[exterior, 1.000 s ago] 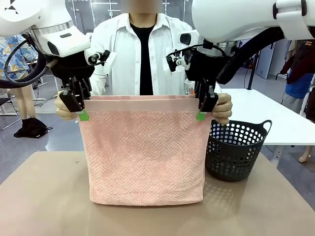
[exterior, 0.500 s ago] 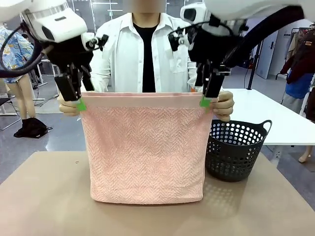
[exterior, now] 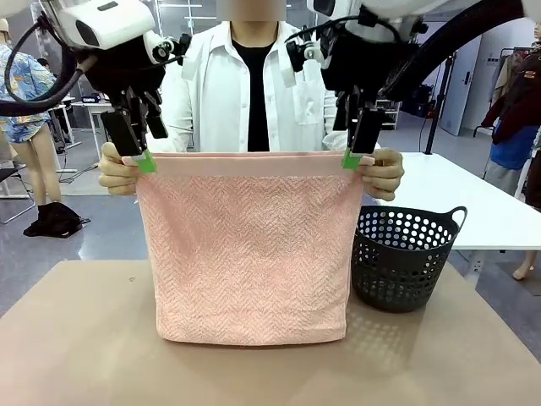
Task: Fold the towel.
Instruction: Release the end of the 100 cm Hotel Towel you were holding and grab the top end of the folded side.
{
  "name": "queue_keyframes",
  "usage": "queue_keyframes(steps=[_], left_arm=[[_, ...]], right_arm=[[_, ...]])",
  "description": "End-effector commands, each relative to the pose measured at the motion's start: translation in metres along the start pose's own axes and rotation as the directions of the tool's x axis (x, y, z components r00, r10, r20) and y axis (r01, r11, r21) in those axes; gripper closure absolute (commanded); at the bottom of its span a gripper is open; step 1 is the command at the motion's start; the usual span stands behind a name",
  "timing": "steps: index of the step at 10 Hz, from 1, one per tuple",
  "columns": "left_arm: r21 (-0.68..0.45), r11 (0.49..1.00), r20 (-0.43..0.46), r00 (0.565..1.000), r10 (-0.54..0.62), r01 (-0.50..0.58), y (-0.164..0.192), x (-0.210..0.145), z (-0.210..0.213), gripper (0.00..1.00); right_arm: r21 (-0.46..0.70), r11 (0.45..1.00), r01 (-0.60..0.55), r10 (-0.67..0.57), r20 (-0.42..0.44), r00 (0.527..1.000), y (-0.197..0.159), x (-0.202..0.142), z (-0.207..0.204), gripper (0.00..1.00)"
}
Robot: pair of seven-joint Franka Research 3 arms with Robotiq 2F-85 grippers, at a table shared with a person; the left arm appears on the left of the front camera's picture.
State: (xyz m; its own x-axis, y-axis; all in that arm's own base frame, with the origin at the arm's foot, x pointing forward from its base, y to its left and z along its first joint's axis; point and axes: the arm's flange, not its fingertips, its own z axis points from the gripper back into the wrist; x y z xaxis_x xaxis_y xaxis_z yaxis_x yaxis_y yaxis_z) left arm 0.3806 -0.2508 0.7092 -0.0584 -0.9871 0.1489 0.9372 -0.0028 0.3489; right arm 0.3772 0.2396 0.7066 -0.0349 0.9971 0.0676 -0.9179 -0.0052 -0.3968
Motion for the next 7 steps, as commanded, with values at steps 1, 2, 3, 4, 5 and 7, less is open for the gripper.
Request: queue_keyframes(steps=[1,2,3,4,5,7], left_arm=[[0.011,1.0,-0.011,1.0,0.008,-0.008,0.01,-0.002,-0.01,0.02],[0.007,1.0,-0.016,1.0,-0.007,0.007,0.014,-0.006,-0.016,0.02],[-0.002,1.0,-0.006,1.0,-0.009,0.009,0.016,-0.008,-0.022,0.02],[-0.015,1.0,-0.009,1.0,-0.005,0.005,0.017,-0.01,-0.029,0.02],[-0.034,0.999,-0.015,1.0,0.002,-0.003,0.018,-0.012,-0.035,0.02],[-0.05,0.999,-0.024,1.0,0.014,-0.015,0.02,-0.014,-0.044,0.02]], right_arm=[[-0.002,1.0,-0.01,0.01,0.001,1.0,-0.013,0.0,-0.013,0.0],[0.006,1.0,-0.01,0.01,-0.005,1.0,-0.018,0.0,-0.021,0.0],[0.007,1.0,-0.013,0.013,0.001,1.0,-0.021,-0.001,-0.027,0.0],[0.02,1.0,-0.013,0.012,0.015,1.0,-0.025,-0.001,-0.034,0.0],[0.042,0.999,-0.001,0.001,0.002,1.0,-0.026,-0.001,-0.043,0.0],[0.07,0.997,0.016,-0.015,-0.012,1.0,-0.026,-0.003,-0.057,0.0]])
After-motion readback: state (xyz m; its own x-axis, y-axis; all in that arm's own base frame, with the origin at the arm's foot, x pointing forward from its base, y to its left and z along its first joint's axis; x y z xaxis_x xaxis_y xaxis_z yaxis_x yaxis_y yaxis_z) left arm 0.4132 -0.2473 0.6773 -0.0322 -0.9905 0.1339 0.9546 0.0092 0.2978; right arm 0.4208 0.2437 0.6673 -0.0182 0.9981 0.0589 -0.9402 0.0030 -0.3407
